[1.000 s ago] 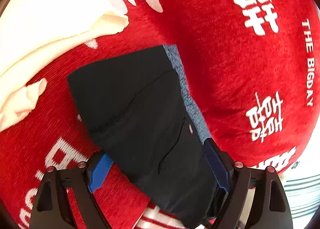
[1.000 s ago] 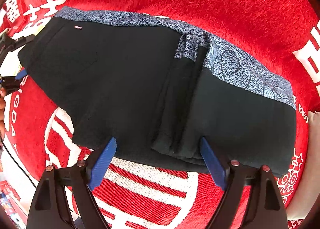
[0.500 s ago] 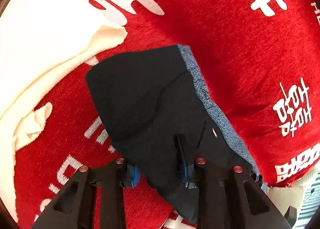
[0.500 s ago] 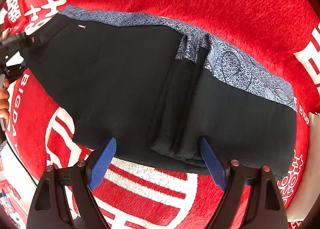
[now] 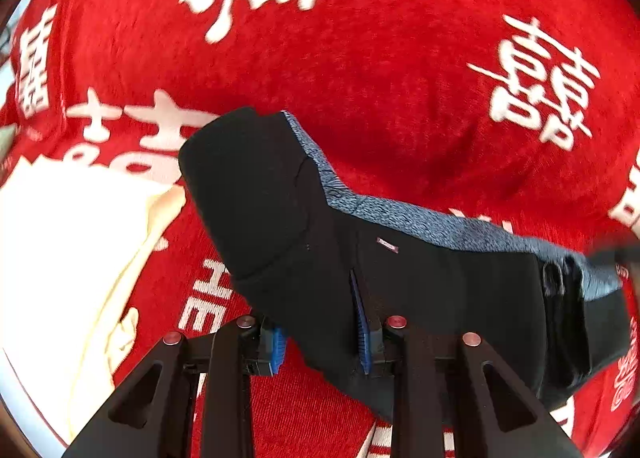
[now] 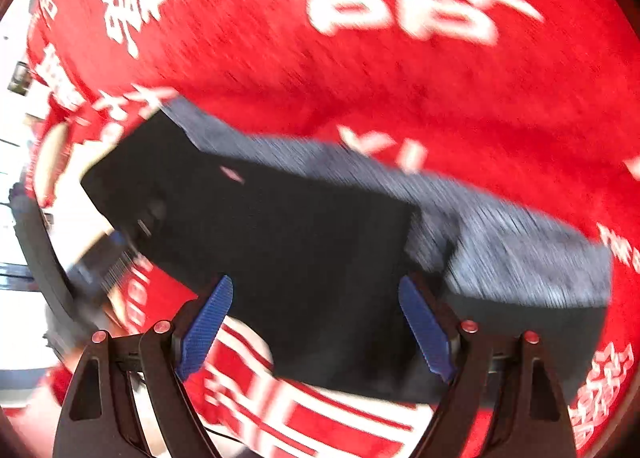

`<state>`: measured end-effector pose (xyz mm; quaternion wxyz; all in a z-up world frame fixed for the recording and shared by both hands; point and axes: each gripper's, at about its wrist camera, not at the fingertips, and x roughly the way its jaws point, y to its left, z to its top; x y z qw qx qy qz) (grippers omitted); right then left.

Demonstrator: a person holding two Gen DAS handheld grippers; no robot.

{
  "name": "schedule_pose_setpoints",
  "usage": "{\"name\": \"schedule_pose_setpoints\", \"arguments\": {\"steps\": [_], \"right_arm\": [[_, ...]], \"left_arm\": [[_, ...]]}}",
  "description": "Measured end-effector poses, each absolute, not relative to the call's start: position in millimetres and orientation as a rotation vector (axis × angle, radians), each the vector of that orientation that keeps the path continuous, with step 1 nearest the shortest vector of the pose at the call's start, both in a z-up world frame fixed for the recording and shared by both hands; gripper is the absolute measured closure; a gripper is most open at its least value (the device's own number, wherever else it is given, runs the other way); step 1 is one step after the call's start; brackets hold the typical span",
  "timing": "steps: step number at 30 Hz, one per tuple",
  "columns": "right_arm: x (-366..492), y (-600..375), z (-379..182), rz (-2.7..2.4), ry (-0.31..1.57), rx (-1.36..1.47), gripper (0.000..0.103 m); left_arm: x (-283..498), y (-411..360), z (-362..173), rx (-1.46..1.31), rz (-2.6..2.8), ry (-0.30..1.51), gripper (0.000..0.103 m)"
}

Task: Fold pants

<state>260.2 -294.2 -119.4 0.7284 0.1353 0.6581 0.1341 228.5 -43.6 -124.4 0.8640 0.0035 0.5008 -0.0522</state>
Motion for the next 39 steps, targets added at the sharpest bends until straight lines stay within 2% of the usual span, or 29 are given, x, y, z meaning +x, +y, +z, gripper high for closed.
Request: {"name": "schedule_pose_setpoints", "arguments": {"steps": [7,15,21,22,24,25,26,32,39], "right_arm": [[342.6,-212.1,-104.2,0.546,1.512,0.356,0.011],[386.0,-116.6,-119.0,0.637,1.638,0.125,0.01],[386.1,-91.5,-148.2,0.612,1.74,-0.031,0.01],[385.4,-92.8,-152.0,0.603,1.752,-0.045,0.013],[384.1,-99.4,-158.9,0.556,1.778,-0.068,0.04],[384.1,-103.5,-160.4,0.537,1.783,-0.064,0.068],[384.9,-109.6,-158.9,0.52,1.775,-0.052,0.074],[370.8,-139.9,-126.7,0.542,1.636,0.025,0.078],[346.1,-197.0,-84.4,0.583,1.491,0.242,0.083]], "left_arm": [[220.0,-66.1,-113.4,0.133,-0.149,0.999,0.074],[219.5,-81.2,-105.0,0.164,-0.156,0.966,0.074],[211.0,-89.7,-99.0,0.181,-0.16,0.932,0.074],[210.3,-90.8,-98.5,0.184,-0.161,0.928,0.074],[210.2,-91.5,-98.9,0.188,-0.16,0.932,0.074],[209.8,-92.1,-98.6,0.183,-0.167,0.935,0.074],[208.1,-93.2,-96.9,0.184,-0.172,0.927,0.074],[200.7,-102.9,-75.7,0.139,-0.202,0.903,0.074],[191.1,-116.7,-47.4,0.039,-0.265,0.92,0.074]]}}
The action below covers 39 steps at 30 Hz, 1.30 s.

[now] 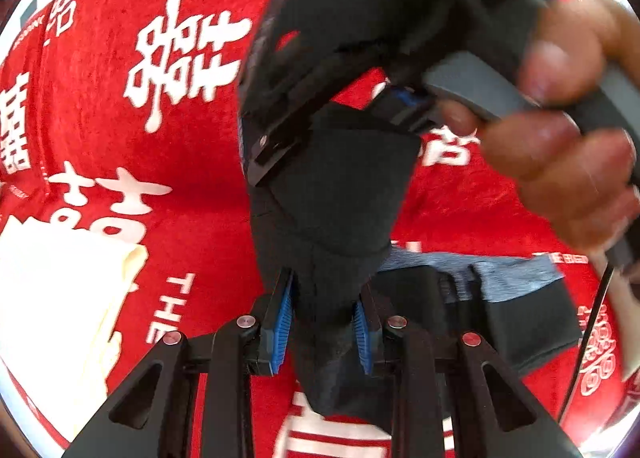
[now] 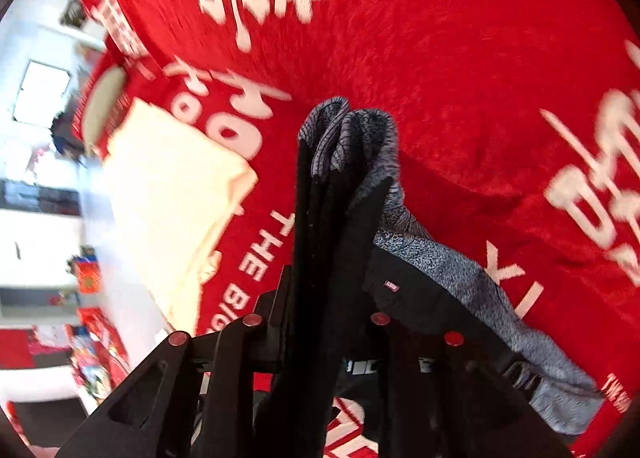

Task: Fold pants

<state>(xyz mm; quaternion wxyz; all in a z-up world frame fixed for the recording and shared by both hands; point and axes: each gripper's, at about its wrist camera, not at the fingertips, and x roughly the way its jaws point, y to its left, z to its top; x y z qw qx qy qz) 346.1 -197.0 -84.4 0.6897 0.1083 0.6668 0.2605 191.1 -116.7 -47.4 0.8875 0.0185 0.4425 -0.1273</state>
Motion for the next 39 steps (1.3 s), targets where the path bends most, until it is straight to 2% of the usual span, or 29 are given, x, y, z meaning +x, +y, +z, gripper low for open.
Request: {"name": "schedule_pose_setpoints", "arguments": {"steps": [10,17,32,39], "right_arm": [[288.1,-320.8,-46.2,0.521,1.325,0.517,0.084],[237.4,-416.6,-46.2,0.411,1.264,0.634,0.084],[151.5,-548.4,-105.7,0.313,1.224,0.86,0.084],[126.9,-578.3,-163.9,0.217,1.279,0.894,0.084]], "left_arm": [[162.0,-200.8,-18.0,0.089,-0.45,0.916,0.074],[141.6,-271.8,-28.3,0.171,-0.565,0.963,0.074],[92.1,-390.4,-72.4,0.371,-0.667,1.025,0.074],[77.6,-419.2,-112.4,0.48,-0.666,1.064,0.074]]}}
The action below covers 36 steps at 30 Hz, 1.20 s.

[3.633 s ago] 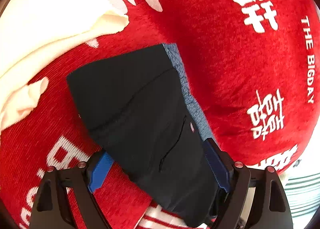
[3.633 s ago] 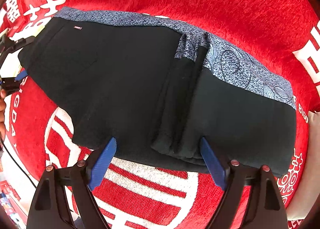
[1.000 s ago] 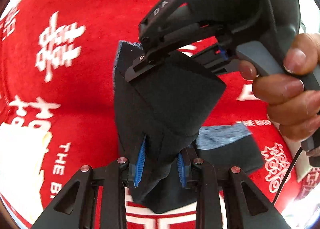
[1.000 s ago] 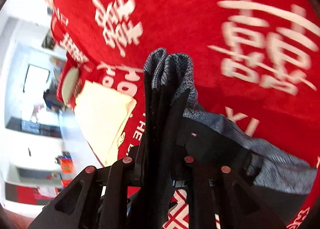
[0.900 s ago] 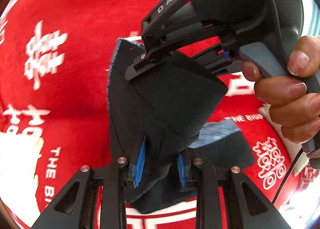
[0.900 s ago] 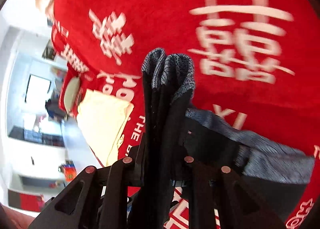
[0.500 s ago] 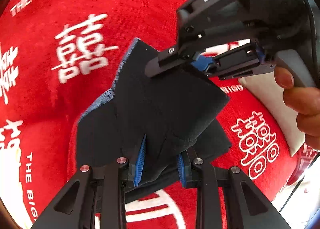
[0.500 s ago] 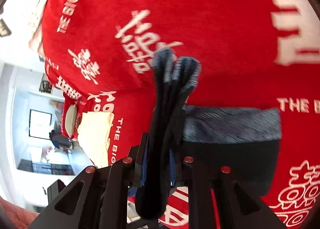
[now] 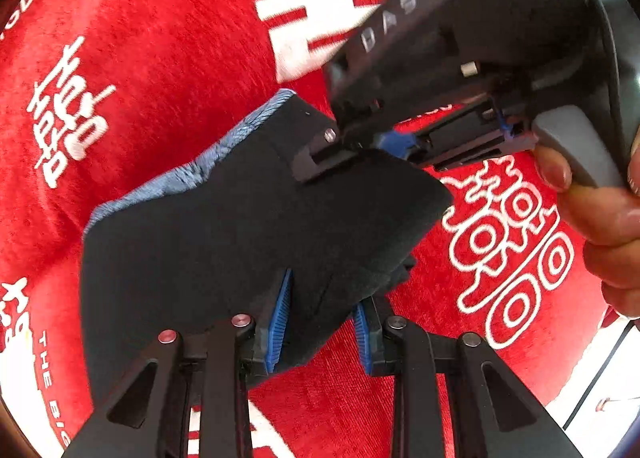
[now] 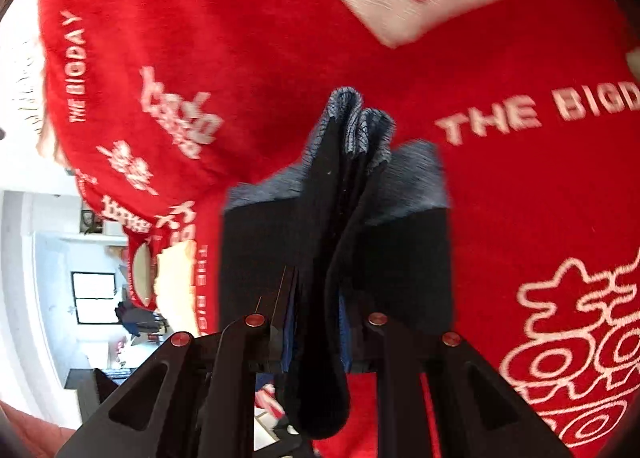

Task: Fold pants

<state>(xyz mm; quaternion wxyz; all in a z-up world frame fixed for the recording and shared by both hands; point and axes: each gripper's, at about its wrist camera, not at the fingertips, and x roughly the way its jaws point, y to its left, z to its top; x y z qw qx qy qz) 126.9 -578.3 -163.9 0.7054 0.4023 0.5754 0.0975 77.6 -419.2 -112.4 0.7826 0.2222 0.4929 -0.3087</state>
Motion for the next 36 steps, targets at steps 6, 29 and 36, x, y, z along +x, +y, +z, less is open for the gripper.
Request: {"name": "schedule_pose_setpoints", "arguments": {"steps": [6,29,36], "right_arm": [[112.3,-586.2,-196.4,0.177,1.292,0.955,0.084],[116.8,-563.9,-138.5,-0.167,1.236,0.548,0.06],[173.7,-545.1,-124.3,-0.09,1.176,0.497,0.06]], "left_arm": [[71.3,-421.5,-116.6,0.53,-0.677,1.07,0.067],[276.4,-242.2,-100.4,0.102,-0.232,1.232,0.046],[286.1,-253.1,-142.7,0.17,-0.202,1.269,0.046]]}}
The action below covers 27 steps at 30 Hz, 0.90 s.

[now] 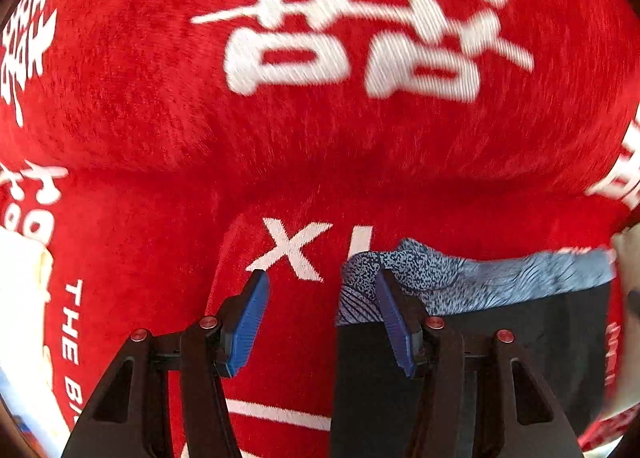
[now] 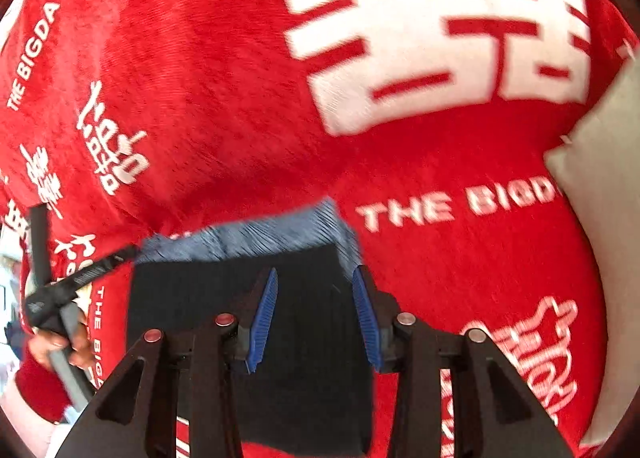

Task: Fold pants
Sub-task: 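Release the folded trousers and press them flat with both grippers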

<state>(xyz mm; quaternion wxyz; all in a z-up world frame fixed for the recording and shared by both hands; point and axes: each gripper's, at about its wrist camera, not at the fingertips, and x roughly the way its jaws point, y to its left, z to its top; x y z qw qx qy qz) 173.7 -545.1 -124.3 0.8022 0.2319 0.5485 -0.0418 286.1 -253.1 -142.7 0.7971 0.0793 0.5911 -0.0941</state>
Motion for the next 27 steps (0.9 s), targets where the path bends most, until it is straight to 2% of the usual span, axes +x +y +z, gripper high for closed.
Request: {"name": "schedule_pose_setpoints", "arguments": {"steps": [6,9,11,17,21,27], "right_arm": [[173.8,-528.3,-169.4,-0.071,1.32,0.395,0.061],[161.7,-537.0,-184.9,-0.07,1.308,0.434,0.053],[160.5,-541.3,-185.8,-0.078,1.311,0.474,0.048],[148.4,-533.3,-171.3,-0.104,1.334,0.379,0.048],[119.3,-536.1,-154.1,-0.161,1.315,0.412,0.047],[89.4,-517.7,-151.5,-0.165,1.327,0.399,0.046]], "left_arm": [[274.5,-260.4,-161.9,0.268,-0.177,1.216,0.046],[272.8,-262.7,-164.4,0.286,-0.17,1.204,0.046],[272.7,-262.9,-165.7,0.288,-0.171,1.203,0.046],[266.8,-242.3,-134.7,0.204,-0.142,1.222,0.046],[234.0,-234.6,-113.9,0.199,-0.199,1.223,0.046],[177.8,-244.9,-128.9,0.229,-0.252,1.313,0.046]]}}
